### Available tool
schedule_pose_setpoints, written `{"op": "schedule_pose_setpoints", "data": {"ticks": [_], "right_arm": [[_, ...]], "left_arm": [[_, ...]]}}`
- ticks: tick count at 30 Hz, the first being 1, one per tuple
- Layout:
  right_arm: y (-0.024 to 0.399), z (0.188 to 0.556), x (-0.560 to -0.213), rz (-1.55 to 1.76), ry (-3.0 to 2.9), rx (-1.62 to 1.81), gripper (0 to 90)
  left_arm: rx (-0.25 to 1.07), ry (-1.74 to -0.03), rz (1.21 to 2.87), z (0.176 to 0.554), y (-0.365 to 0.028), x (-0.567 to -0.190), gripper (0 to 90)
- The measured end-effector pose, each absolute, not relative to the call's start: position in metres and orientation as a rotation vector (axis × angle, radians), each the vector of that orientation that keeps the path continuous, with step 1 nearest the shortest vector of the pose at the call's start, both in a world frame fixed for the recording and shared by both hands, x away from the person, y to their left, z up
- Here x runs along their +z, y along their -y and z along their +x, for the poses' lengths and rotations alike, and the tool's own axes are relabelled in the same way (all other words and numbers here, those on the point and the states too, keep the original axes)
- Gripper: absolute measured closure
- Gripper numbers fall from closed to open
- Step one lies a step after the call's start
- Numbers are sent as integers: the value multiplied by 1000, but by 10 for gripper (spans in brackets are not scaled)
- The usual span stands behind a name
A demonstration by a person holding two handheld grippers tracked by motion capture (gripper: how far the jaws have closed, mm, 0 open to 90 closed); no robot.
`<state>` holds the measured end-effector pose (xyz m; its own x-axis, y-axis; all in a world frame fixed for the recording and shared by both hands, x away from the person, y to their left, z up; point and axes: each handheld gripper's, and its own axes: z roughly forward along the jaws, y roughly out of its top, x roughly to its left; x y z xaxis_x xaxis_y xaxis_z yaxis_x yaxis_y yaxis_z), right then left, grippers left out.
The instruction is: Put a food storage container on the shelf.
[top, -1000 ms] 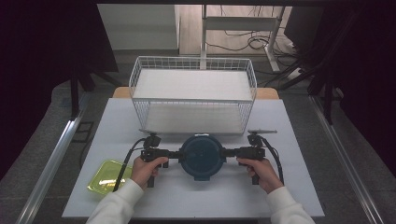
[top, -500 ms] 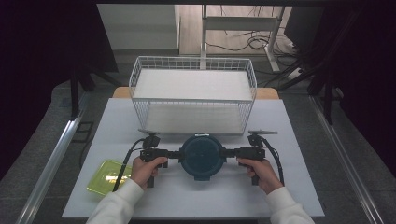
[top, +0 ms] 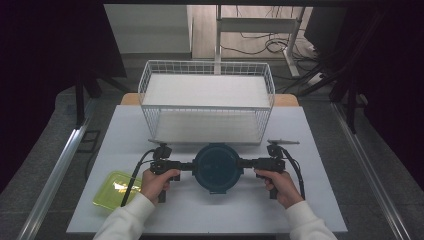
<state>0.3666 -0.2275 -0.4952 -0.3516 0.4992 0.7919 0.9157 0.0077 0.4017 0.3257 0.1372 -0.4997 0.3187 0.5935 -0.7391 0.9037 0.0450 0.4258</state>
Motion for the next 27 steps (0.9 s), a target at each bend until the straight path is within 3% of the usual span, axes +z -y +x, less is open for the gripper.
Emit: {"op": "schedule_pose_setpoints", "data": {"ticks": [15, 27], "right_arm": [[221, 360, -466, -1374, 1858, -1386, 579], [208, 362, -405, -1310, 1887, -1467, 579]], "left_arm": [[-335, -1353, 1655, 311, -146, -453, 675], [-250, -1310, 1652, 308, -158, -388, 675]]}}
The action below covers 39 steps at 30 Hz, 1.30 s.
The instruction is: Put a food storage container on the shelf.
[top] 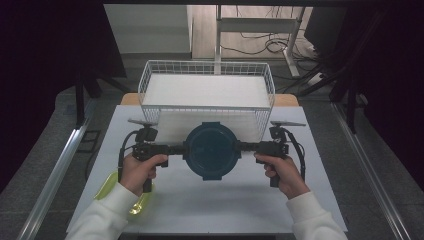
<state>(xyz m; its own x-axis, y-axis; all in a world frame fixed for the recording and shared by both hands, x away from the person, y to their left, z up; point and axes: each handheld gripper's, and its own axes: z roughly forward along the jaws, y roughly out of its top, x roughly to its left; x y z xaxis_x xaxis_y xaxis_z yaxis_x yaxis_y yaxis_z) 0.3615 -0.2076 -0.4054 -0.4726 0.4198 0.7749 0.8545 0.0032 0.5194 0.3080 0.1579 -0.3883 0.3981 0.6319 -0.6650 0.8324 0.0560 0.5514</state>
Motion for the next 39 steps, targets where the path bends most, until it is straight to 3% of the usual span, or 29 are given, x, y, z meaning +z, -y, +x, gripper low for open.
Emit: {"op": "schedule_pose_setpoints", "data": {"ticks": [13, 39], "right_arm": [[196, 381, -355, -1281, 1901, -1534, 579], [177, 436, -308, -1293, 1936, -1586, 578]], "left_arm": [[-208, -1279, 1657, 331, -171, -337, 676], [-211, -1224, 1635, 394, -191, -301, 677]]}}
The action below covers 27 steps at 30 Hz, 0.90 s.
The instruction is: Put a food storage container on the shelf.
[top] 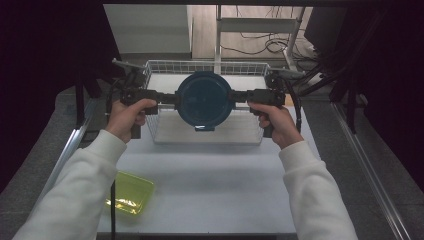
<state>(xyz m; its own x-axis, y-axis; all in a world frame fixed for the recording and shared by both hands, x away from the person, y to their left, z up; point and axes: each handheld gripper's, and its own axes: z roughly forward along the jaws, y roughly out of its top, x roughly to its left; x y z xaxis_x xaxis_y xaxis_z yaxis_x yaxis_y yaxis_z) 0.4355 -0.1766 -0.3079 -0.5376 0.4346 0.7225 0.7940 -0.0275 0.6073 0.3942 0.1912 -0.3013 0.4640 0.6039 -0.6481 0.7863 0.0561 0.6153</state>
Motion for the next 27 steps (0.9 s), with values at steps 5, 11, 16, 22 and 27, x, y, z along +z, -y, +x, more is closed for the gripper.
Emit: {"op": "schedule_pose_setpoints", "data": {"ticks": [5, 11, 16, 22, 27], "right_arm": [[176, 454, -299, -1301, 1930, -1601, 578], [175, 478, -298, -1306, 1912, -1613, 578], [174, 494, -306, -1346, 1878, -1596, 577], [172, 503, -312, -1381, 1856, -1585, 576], [169, 512, -309, -1439, 1841, -1527, 570]], "left_arm": [[-212, -1227, 1657, 417, -192, -291, 679], [-209, -1225, 1677, 441, -193, -285, 679], [-229, -1248, 1694, 462, -193, -295, 680], [-259, -1237, 1666, 474, -197, -302, 677], [-308, -1276, 1627, 482, -199, -308, 663]]}}
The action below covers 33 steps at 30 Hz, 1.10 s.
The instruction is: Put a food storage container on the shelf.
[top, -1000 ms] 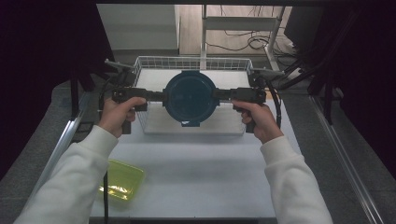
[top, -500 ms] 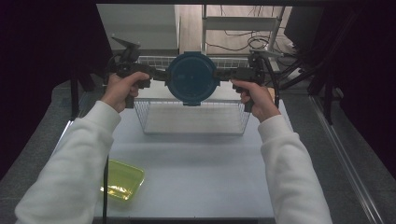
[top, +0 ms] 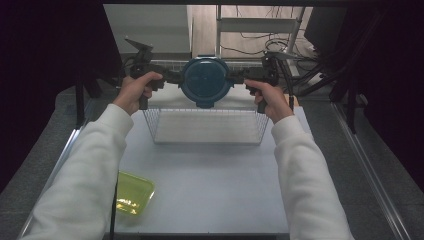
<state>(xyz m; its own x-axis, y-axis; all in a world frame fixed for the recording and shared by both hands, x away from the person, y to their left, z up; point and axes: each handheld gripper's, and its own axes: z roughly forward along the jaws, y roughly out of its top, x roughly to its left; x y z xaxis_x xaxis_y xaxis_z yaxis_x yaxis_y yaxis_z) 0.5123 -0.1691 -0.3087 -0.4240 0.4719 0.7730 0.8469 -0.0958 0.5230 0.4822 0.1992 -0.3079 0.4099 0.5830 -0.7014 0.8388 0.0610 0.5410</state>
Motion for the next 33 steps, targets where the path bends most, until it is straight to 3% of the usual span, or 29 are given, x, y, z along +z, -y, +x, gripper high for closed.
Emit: {"op": "schedule_pose_setpoints", "data": {"ticks": [9, 28, 33], "right_arm": [[166, 528, -311, -1554, 1770, -1458, 560], [170, 532, -326, -1655, 1657, -1440, 534], [169, 528, -319, -1673, 1678, -1529, 415]], "left_arm": [[-393, -1324, 1545, 499, -202, -321, 630], [-385, -1322, 1478, 504, -200, -327, 620], [-321, -1284, 1473, 499, -197, -324, 552]]}}
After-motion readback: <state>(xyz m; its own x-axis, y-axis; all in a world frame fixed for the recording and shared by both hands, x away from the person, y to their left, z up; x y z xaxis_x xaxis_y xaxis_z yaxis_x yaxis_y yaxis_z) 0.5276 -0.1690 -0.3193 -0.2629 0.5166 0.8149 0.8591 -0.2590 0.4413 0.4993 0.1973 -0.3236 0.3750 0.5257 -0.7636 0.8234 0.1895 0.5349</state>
